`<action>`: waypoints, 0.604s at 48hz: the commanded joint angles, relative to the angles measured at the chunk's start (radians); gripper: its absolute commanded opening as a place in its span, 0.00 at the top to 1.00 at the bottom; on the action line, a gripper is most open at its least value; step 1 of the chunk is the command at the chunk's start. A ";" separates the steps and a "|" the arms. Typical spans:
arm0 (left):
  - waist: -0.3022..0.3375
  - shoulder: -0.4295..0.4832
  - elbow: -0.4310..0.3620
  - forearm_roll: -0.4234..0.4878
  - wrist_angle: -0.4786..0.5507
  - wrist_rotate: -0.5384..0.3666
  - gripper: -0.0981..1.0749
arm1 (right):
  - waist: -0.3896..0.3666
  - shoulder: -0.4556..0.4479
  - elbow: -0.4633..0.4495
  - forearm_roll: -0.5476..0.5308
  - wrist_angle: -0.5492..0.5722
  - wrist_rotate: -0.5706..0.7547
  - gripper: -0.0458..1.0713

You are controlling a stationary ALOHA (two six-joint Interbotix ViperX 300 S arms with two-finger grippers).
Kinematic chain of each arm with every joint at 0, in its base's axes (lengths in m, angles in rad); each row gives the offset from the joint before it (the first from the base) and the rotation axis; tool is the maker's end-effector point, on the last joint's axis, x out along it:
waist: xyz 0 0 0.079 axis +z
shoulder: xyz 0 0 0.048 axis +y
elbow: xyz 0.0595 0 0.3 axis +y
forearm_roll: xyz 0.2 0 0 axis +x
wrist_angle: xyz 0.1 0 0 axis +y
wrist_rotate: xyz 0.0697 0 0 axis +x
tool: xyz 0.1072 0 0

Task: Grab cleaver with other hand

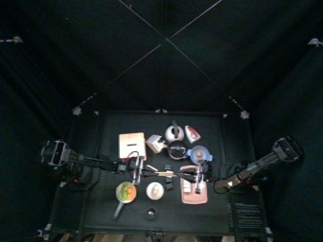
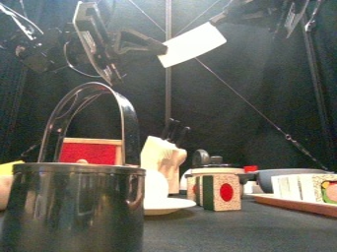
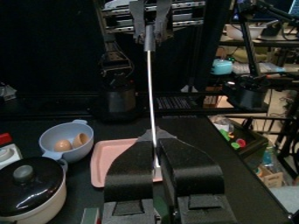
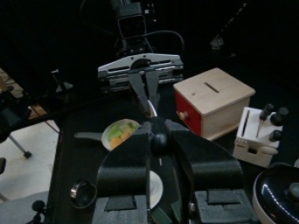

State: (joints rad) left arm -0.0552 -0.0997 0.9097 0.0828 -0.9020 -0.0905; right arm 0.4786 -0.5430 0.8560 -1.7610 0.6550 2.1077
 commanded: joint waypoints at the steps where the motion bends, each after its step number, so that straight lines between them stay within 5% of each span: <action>1: 0.003 -0.002 -0.026 0.005 -0.017 0.002 0.64 | -0.003 -0.008 -0.005 0.011 -0.009 0.000 0.61; 9: 0.003 0.000 -0.026 0.006 -0.017 0.002 0.64 | -0.005 -0.008 0.005 0.046 -0.025 0.000 0.55; 29: 0.002 0.008 -0.026 0.003 -0.011 0.002 0.64 | -0.006 -0.008 0.002 0.103 -0.048 -0.002 0.19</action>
